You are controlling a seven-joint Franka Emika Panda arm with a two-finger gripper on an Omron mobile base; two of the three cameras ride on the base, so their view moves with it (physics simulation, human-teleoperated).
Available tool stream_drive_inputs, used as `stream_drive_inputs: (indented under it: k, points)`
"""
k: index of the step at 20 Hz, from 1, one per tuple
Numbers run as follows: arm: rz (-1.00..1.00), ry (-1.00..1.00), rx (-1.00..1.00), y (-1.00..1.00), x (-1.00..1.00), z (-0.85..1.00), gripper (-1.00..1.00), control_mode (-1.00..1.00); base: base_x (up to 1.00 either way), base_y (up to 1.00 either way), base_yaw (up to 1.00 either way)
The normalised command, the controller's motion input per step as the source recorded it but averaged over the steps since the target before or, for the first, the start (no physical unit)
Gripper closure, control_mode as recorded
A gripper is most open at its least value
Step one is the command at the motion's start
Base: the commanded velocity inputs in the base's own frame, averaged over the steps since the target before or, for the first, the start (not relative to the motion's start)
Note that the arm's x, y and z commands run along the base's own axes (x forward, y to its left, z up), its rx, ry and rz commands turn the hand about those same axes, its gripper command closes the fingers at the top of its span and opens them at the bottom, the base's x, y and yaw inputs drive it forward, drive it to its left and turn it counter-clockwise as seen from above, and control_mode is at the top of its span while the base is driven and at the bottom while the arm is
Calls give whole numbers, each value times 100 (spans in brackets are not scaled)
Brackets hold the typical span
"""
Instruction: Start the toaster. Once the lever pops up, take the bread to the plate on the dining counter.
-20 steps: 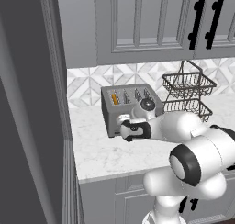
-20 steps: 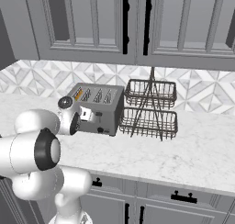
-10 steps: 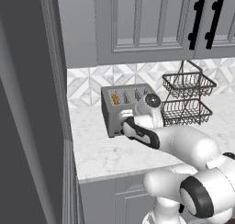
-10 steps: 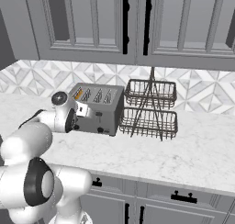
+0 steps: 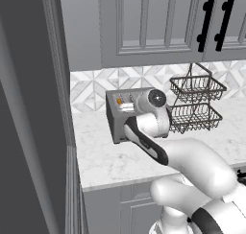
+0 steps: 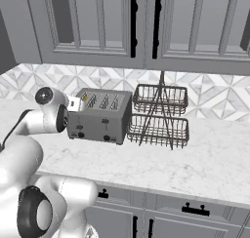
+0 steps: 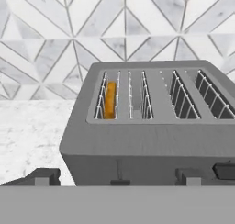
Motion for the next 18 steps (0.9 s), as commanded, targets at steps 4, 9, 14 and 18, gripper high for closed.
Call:
stream_drive_inputs:
  k: [4,9,14,18]
  points:
    - [0,-26,0,14,0,20,-100,-100,0,0,0]
    - [0,-21,0,0,11,1,-100,-100,0,0,0]
    - [0,-9,0,0,27,0,-100,-100,0,0,0]
    - [0,0,0,0,30,6,-100,-100,0,0,0]
